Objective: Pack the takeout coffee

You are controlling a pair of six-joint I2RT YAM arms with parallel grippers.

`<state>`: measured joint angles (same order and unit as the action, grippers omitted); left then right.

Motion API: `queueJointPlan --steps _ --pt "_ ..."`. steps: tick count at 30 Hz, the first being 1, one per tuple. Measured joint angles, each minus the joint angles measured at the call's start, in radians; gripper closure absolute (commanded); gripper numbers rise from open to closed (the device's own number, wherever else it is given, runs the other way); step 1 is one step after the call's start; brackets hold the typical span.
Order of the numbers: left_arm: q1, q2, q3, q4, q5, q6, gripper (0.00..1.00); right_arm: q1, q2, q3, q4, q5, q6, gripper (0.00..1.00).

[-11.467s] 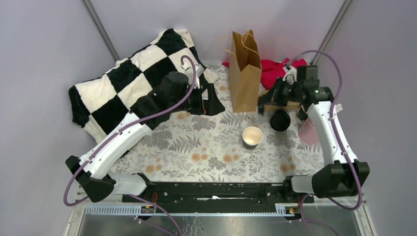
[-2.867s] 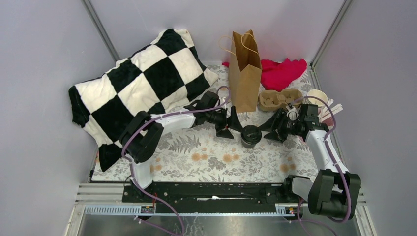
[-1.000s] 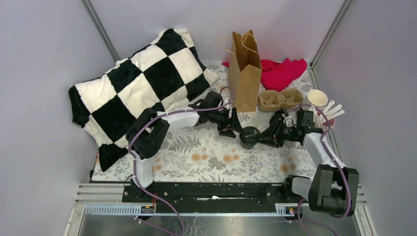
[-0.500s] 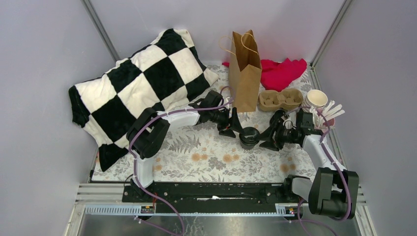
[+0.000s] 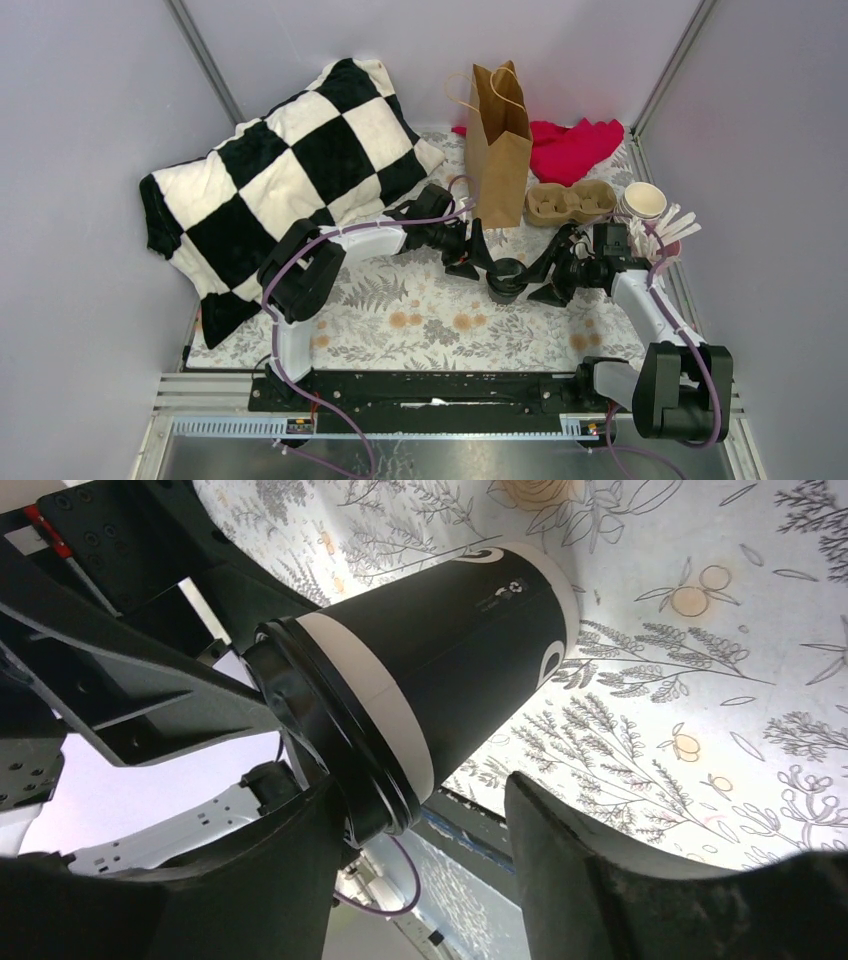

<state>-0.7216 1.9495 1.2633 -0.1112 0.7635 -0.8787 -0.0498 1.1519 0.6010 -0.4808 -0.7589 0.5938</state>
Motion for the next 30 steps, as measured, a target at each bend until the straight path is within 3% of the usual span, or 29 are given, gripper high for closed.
queueJointPlan --steps 6,15,24,30 --pt "-0.001 0.000 0.021 -0.032 -0.006 0.021 0.35 0.002 -0.012 0.058 -0.004 0.015 -0.011 0.25" --pt "-0.003 0.010 0.060 -0.093 -0.012 0.062 0.35 -0.005 0.174 0.128 0.102 -0.021 -0.032 0.37" --pt "-0.003 0.014 0.070 -0.111 -0.012 0.076 0.35 -0.028 0.217 0.081 0.194 -0.049 -0.044 0.42" --pt "-0.003 0.014 0.069 -0.110 -0.011 0.077 0.35 -0.034 0.198 0.066 0.214 -0.053 -0.058 0.31"
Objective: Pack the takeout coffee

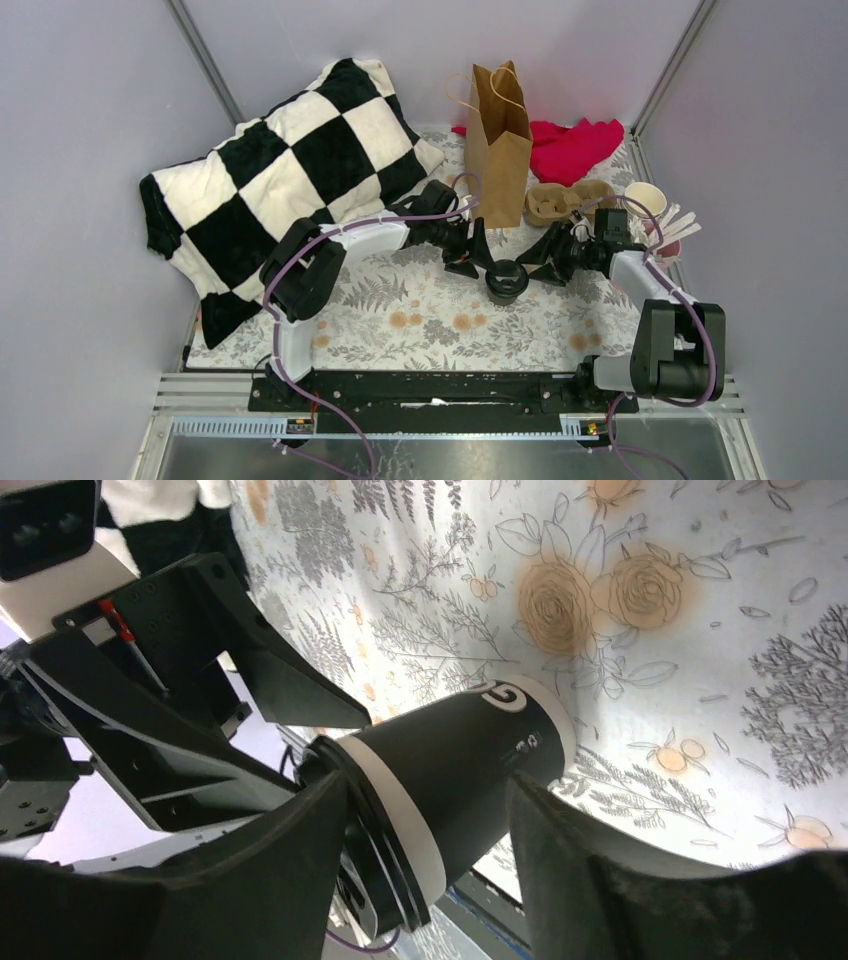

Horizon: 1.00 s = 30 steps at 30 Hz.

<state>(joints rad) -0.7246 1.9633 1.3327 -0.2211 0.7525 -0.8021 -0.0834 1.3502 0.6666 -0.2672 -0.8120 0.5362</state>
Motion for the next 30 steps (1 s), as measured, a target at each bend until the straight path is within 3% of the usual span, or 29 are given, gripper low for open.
queueJointPlan --steps 8,30 --pt "0.000 0.000 0.000 0.002 0.000 0.000 0.35 0.002 -0.048 0.121 -0.120 0.027 -0.039 0.30" --pt "-0.001 0.001 0.000 0.002 -0.001 0.000 0.35 0.003 0.026 0.059 -0.113 -0.065 -0.094 0.43"
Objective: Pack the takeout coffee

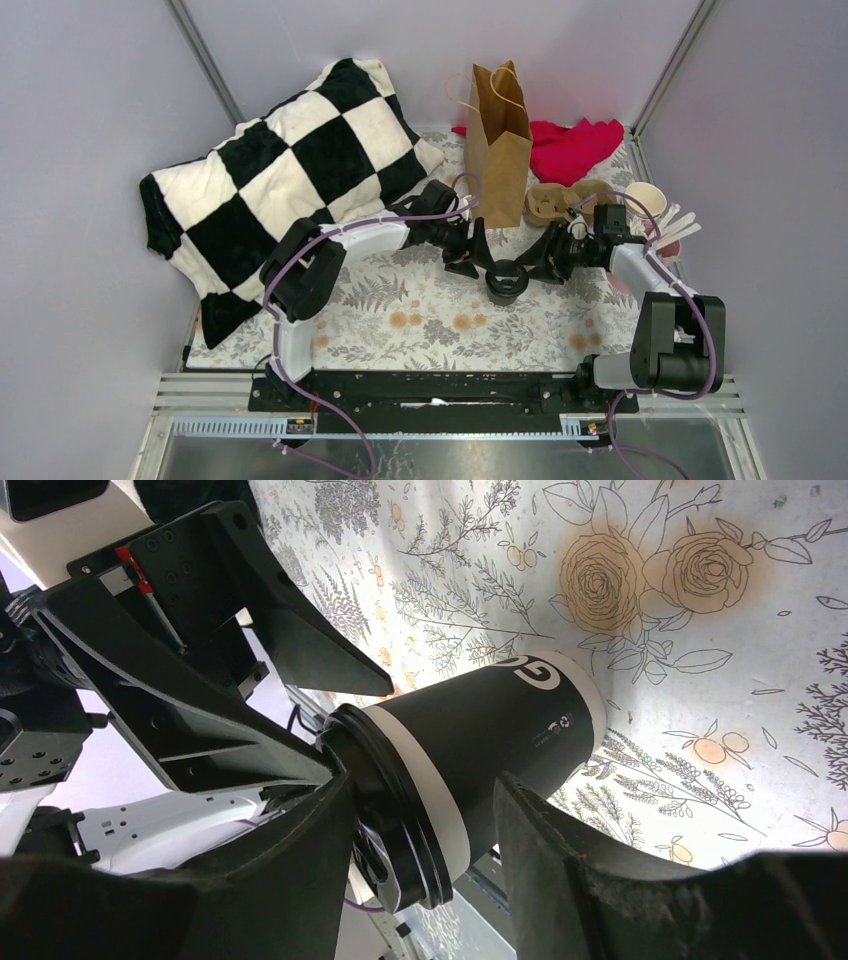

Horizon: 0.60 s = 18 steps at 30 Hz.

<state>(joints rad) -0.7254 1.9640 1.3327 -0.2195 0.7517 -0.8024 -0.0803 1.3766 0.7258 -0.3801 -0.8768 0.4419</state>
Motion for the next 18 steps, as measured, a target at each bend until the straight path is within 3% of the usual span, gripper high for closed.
queueJointPlan --steps 5,11,13,18 --pt "0.000 0.001 -0.010 0.015 0.002 -0.001 0.35 0.000 0.002 -0.021 0.029 0.000 0.027 0.50" --pt "0.000 -0.002 -0.041 0.069 0.013 -0.008 0.36 -0.001 -0.081 -0.095 0.096 0.032 0.087 0.48" --pt "0.000 -0.005 -0.050 0.084 0.012 -0.008 0.36 0.000 -0.103 -0.109 0.113 0.041 0.098 0.44" --pt "0.000 -0.008 -0.050 0.086 0.011 -0.008 0.35 0.001 -0.102 -0.073 0.048 0.074 0.074 0.19"
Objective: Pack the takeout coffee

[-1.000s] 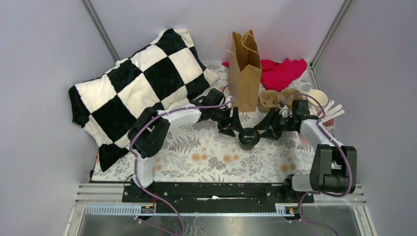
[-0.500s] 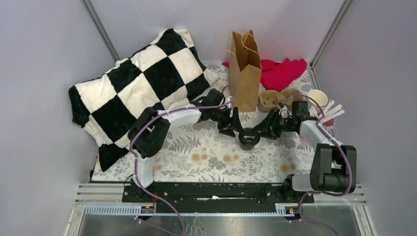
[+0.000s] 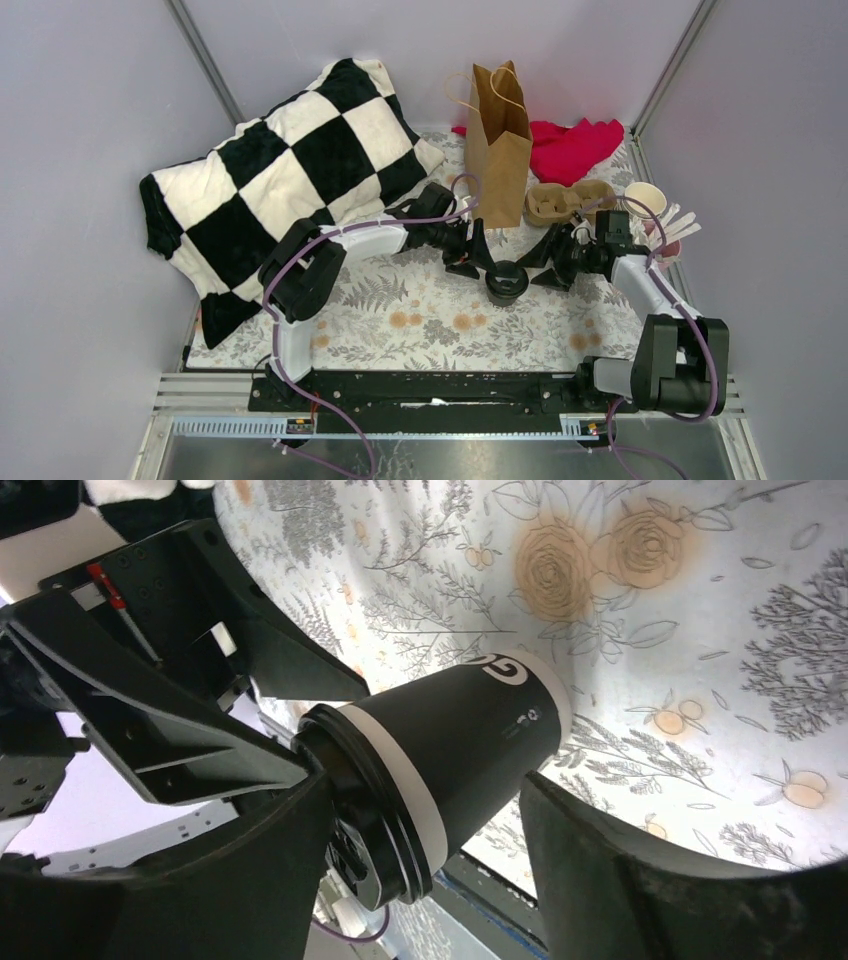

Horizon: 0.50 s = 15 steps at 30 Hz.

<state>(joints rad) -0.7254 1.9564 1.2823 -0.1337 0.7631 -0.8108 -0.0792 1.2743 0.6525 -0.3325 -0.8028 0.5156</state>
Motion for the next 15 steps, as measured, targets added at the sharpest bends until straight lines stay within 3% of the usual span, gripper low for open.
queueJointPlan --steps 3,7,15 --pt "0.000 0.000 0.011 -0.019 -0.002 0.003 0.35 0.001 -0.011 0.039 -0.089 0.047 -0.032 0.12" --pt "-0.001 0.000 0.026 -0.048 -0.011 0.008 0.35 0.001 -0.047 0.050 -0.166 0.050 -0.053 0.11" --pt "-0.002 0.000 0.030 -0.056 -0.014 0.009 0.35 0.001 -0.133 -0.017 -0.221 -0.008 -0.050 0.19"
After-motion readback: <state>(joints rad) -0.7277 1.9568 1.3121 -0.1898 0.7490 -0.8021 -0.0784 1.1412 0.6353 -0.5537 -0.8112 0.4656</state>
